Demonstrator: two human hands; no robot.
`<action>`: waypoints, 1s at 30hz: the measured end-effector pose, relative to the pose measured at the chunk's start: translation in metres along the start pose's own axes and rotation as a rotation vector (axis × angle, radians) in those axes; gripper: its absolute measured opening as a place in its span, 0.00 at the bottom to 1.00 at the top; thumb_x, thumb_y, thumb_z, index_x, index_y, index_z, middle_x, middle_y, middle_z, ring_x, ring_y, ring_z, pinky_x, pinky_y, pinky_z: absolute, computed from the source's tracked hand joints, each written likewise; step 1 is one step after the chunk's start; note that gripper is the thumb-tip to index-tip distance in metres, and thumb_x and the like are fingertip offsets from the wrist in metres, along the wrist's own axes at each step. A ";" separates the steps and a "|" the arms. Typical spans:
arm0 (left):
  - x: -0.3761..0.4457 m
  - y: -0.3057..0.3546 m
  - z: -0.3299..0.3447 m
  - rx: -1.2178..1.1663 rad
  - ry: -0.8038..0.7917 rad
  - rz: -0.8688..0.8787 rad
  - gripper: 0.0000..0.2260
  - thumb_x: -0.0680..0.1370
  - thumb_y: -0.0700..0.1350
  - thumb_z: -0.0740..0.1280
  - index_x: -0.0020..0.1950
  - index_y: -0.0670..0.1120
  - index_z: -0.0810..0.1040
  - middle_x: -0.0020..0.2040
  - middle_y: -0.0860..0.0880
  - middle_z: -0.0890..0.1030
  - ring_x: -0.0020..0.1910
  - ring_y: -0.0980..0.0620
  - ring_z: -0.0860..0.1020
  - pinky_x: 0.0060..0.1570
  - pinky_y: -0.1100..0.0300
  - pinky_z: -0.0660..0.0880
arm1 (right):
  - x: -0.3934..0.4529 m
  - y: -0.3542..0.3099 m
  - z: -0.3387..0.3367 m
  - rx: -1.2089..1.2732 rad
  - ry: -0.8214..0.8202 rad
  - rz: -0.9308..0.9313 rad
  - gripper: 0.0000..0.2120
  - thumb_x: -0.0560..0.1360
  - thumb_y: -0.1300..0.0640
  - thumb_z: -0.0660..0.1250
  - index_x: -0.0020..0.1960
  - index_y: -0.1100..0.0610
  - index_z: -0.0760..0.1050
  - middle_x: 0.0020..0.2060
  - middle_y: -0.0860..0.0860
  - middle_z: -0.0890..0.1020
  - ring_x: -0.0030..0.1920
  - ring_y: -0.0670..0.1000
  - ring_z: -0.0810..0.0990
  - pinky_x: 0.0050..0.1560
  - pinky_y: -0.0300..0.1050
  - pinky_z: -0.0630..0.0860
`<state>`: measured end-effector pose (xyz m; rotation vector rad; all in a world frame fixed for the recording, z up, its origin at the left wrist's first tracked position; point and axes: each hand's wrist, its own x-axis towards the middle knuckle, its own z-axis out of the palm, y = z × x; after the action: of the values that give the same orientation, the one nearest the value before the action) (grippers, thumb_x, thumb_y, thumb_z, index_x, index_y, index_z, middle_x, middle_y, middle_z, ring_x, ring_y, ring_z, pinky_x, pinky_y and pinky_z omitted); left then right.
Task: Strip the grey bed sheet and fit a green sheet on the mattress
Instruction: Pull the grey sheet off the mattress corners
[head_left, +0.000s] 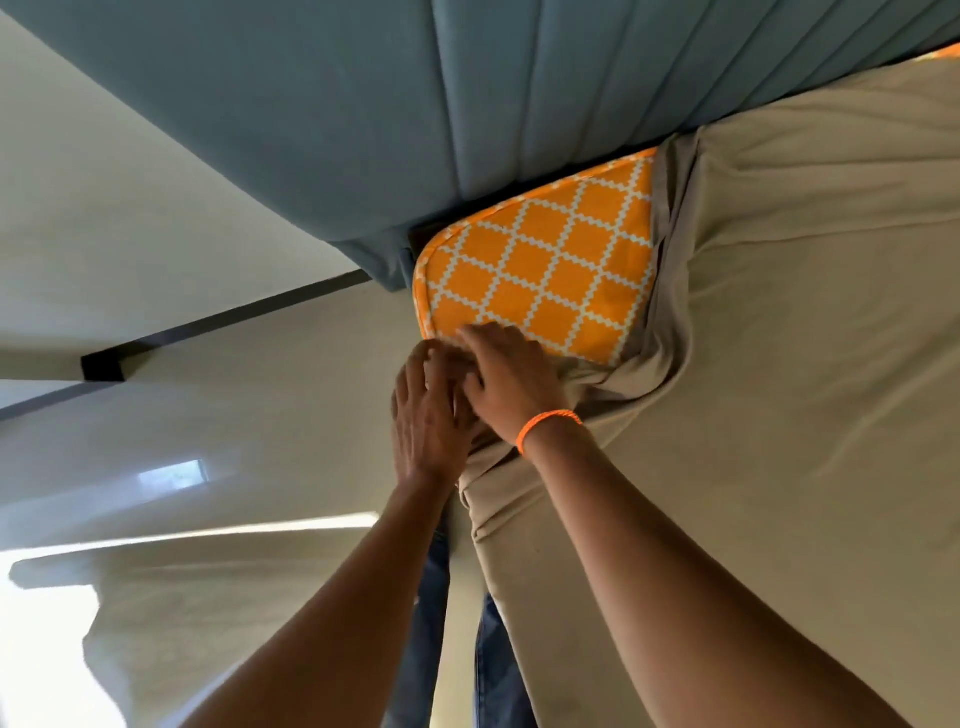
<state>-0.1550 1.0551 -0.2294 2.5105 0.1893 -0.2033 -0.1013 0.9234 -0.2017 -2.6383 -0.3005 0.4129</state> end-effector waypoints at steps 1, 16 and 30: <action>-0.008 -0.007 0.001 -0.008 -0.039 0.000 0.22 0.84 0.50 0.66 0.77 0.49 0.67 0.78 0.47 0.66 0.73 0.43 0.68 0.70 0.44 0.71 | -0.002 -0.009 0.010 -0.110 -0.031 -0.033 0.21 0.78 0.54 0.66 0.70 0.52 0.71 0.62 0.54 0.77 0.61 0.58 0.75 0.59 0.58 0.74; 0.045 0.050 -0.016 -0.270 0.146 -0.080 0.15 0.85 0.58 0.63 0.45 0.50 0.72 0.32 0.54 0.73 0.32 0.57 0.73 0.33 0.57 0.67 | 0.007 0.027 -0.063 -0.233 0.246 0.143 0.17 0.79 0.60 0.62 0.65 0.49 0.72 0.39 0.55 0.84 0.39 0.62 0.85 0.33 0.49 0.71; 0.038 0.133 0.005 -0.459 -0.121 -0.121 0.17 0.84 0.58 0.63 0.53 0.46 0.83 0.47 0.48 0.86 0.49 0.47 0.84 0.43 0.55 0.73 | -0.049 0.127 -0.115 -0.090 0.574 0.661 0.13 0.83 0.58 0.58 0.63 0.53 0.77 0.45 0.61 0.83 0.46 0.67 0.81 0.39 0.53 0.64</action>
<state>-0.0941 0.9479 -0.1657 2.0267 0.3015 -0.3210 -0.0908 0.7532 -0.1509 -2.7425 0.7590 -0.1813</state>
